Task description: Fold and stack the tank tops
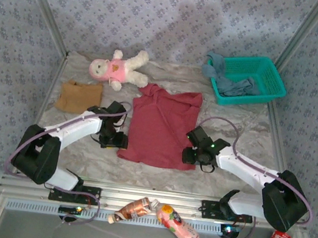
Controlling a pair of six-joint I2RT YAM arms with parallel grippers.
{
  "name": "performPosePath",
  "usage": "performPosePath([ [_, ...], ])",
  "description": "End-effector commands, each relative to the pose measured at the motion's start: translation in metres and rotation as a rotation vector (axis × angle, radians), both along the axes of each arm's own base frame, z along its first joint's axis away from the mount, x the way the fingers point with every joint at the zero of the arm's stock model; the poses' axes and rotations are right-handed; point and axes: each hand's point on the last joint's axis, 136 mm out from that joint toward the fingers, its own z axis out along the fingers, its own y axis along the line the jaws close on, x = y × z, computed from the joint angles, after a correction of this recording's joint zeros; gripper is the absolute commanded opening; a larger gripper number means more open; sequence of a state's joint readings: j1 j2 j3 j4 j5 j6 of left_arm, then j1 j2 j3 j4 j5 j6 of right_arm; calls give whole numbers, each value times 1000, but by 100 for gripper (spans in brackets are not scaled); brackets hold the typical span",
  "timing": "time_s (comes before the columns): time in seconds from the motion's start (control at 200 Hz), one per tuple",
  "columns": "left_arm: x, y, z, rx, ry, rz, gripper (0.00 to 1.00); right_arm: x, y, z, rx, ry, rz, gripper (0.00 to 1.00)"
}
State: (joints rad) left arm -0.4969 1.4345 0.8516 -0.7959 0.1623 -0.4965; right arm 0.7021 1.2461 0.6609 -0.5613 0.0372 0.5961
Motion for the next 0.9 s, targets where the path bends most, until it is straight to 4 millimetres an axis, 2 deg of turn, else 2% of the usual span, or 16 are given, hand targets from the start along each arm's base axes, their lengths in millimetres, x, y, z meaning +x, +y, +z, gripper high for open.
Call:
performPosePath([
  [0.0,1,-4,-1,-62,-26,59,57,-14,-14,-15,-52,43,-67,50],
  [0.07,-2,-7,-8,-91,-10,73,58,-20,-19,-25,-74,67,-74,50],
  [0.17,4,-15,-13,-130,-23,75,57,-22,-25,-30,-112,81,-78,49],
  [0.21,7,-17,-14,-140,-26,77,57,-30,-30,-34,-129,117,-76,50],
  [0.3,11,-22,-15,-161,-29,80,54,-27,-27,-38,-91,109,-90,48],
  [0.395,10,-27,-17,-179,-19,81,50,-22,-23,-36,-72,93,-95,38],
  [0.63,-4,-36,-20,-178,11,59,50,-14,-28,-28,-83,57,-106,17],
  [0.815,-13,-42,-14,-175,4,49,51,-18,-33,-25,-89,57,-112,11],
  [0.894,-18,-34,-12,-129,3,70,53,-20,-35,-26,-92,59,-117,10],
])
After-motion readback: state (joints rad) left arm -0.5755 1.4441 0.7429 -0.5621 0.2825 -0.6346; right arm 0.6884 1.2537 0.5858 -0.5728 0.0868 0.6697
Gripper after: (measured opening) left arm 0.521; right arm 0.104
